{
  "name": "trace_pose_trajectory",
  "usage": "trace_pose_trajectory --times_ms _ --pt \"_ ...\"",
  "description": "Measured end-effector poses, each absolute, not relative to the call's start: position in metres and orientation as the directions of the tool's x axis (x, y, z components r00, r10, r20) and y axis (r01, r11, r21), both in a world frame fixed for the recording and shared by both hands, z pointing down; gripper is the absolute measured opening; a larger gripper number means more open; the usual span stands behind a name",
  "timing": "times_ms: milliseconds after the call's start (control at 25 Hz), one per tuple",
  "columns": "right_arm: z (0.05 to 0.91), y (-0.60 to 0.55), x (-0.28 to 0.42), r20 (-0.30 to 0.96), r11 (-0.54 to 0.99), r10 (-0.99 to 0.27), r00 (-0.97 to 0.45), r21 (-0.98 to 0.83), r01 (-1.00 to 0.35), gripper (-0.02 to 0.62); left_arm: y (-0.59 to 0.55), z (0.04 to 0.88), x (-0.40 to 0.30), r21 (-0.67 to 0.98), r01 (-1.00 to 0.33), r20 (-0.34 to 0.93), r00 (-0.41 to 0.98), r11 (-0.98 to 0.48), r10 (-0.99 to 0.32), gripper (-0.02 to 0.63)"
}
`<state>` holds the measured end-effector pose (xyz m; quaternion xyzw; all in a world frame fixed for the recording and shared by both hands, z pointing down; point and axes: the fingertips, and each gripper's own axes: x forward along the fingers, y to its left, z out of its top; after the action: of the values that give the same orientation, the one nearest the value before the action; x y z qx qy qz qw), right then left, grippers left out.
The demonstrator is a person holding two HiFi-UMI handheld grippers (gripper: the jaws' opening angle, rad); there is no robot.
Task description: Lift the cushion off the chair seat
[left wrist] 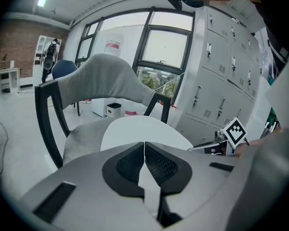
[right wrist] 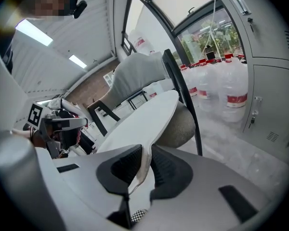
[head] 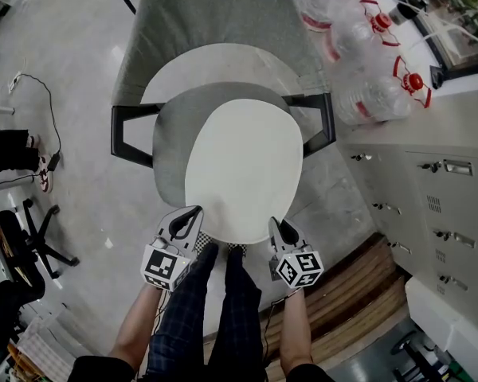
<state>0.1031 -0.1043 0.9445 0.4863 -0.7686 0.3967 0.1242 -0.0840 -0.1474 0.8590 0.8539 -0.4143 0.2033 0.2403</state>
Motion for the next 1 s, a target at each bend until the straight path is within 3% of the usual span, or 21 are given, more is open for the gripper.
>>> trace_pose_trajectory --times_ms 1000 --pt "0.770 -0.122 0.074 0.510 0.323 -0.720 -0.472 -0.355 -0.877 0.049 -0.149 0.703 -0.105 0.191 -0.814 0.475 0.566 -0.549 -0.674 0.020"
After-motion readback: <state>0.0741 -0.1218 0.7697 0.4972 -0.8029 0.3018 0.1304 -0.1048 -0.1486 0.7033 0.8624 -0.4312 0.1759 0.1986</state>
